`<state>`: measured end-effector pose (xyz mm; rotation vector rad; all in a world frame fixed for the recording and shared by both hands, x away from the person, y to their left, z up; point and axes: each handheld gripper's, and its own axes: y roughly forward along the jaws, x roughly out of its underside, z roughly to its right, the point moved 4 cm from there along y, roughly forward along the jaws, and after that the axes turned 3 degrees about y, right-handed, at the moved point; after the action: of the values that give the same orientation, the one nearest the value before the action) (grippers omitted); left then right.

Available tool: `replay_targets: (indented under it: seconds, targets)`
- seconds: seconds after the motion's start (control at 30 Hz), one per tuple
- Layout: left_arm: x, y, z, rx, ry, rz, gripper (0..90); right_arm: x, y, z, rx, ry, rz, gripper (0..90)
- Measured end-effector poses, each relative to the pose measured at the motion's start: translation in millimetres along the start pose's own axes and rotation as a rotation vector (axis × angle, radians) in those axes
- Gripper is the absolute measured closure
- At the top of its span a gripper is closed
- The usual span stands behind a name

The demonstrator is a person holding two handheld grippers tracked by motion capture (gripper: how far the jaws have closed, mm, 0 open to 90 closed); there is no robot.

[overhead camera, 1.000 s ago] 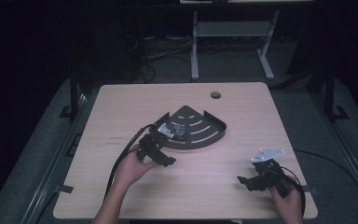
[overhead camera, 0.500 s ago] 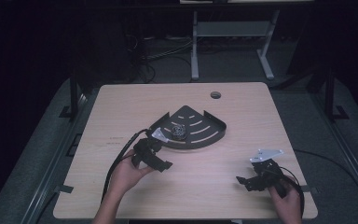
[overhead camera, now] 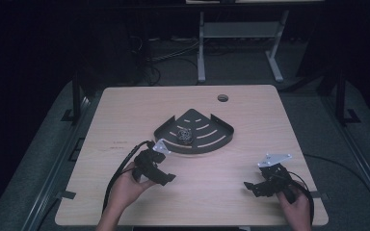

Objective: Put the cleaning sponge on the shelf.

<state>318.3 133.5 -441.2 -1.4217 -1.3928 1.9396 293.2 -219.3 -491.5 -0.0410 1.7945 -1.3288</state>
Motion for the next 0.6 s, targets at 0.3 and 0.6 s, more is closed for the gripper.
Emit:
replay_targets:
  seconds: [0.3,0.6]
  targets:
    - [13.5,-6.6,0.8,-0.012,-0.016,0.009,21.8,1.0,1.0,-1.2,0.0,0.004,-0.005,14.1]
    - [26.7,-17.3,0.6,-0.028,-0.024,0.017,21.8,2.7,1.2,-0.6,-0.001,0.008,-0.007,14.0]
